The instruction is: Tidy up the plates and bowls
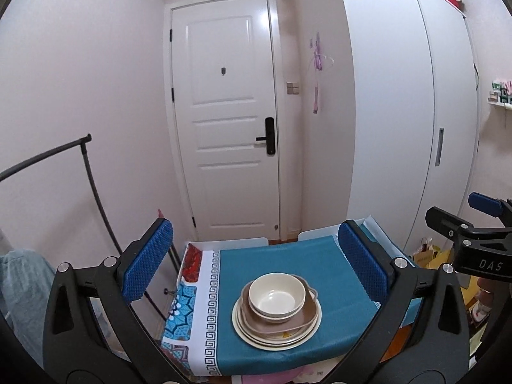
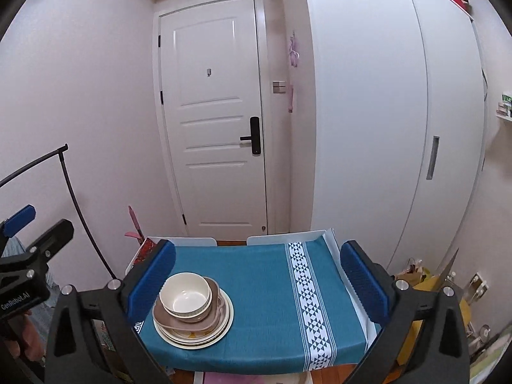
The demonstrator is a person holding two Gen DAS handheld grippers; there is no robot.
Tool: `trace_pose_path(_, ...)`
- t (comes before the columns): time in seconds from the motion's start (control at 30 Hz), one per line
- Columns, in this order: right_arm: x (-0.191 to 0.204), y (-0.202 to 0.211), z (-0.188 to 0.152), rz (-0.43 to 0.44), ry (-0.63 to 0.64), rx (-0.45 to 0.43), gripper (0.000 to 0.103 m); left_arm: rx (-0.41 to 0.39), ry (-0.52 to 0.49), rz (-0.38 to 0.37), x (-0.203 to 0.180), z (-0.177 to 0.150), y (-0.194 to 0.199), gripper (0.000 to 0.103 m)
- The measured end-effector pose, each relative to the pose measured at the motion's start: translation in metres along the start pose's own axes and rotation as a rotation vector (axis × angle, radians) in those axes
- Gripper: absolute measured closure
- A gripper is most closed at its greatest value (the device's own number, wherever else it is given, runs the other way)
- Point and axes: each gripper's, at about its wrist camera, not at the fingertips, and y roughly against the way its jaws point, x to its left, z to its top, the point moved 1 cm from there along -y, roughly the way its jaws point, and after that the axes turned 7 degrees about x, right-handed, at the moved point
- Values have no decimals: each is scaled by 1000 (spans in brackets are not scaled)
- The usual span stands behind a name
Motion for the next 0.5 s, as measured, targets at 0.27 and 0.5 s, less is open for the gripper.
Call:
trace_pose_path(0.27, 2, 7, -1, -13, 1, -6, 1, -10, 6, 1, -1, -3, 9, 0)
trace_pose_path(0.5, 2, 9, 0, -20, 7, -14, 1, -12, 13, 2, -1, 0, 10, 0)
